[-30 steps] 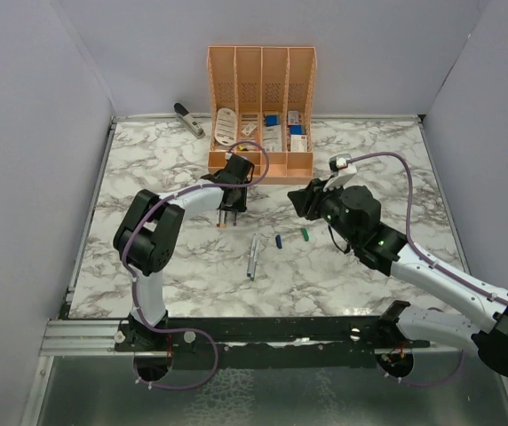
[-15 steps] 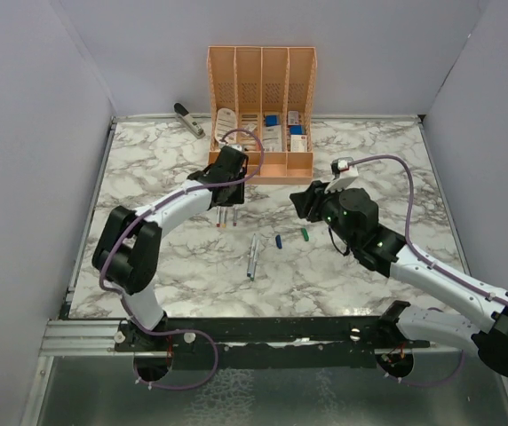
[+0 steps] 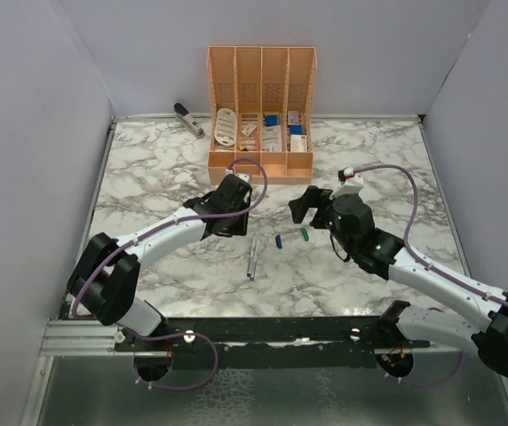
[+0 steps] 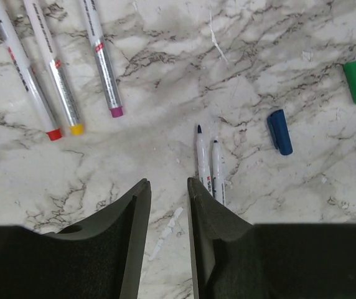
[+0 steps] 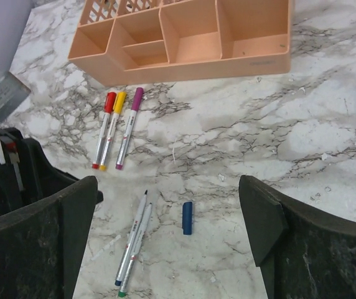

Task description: Insert the pens into the pen caps

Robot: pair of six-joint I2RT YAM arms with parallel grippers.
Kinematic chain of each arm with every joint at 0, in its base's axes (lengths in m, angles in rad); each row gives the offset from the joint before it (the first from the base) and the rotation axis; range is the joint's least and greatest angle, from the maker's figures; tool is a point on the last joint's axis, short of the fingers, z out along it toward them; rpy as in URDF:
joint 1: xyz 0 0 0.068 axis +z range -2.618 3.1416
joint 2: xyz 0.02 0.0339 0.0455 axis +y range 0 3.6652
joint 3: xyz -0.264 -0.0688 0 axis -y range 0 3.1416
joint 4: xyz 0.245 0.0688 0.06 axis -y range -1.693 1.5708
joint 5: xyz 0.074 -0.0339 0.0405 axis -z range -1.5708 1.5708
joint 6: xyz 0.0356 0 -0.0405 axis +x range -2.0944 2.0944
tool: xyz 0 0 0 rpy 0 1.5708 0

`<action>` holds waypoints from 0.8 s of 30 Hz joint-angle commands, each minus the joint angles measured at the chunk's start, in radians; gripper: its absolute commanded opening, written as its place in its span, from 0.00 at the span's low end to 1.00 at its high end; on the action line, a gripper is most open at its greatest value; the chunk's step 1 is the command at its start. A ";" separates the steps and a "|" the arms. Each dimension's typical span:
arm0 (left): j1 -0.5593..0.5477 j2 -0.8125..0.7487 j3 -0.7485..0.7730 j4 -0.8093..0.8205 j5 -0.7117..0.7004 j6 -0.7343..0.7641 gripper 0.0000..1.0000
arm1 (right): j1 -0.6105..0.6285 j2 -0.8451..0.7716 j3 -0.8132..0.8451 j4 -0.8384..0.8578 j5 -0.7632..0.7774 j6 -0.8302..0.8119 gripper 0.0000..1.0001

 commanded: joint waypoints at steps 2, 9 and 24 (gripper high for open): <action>-0.044 -0.012 -0.006 -0.037 0.017 -0.026 0.32 | -0.008 -0.047 -0.015 -0.016 0.077 0.013 0.96; -0.080 0.032 -0.003 -0.066 0.020 -0.039 0.32 | -0.008 -0.052 -0.024 -0.054 0.086 0.028 0.95; -0.112 0.101 0.006 -0.107 0.021 -0.031 0.36 | -0.008 -0.060 -0.029 -0.070 0.081 0.051 0.94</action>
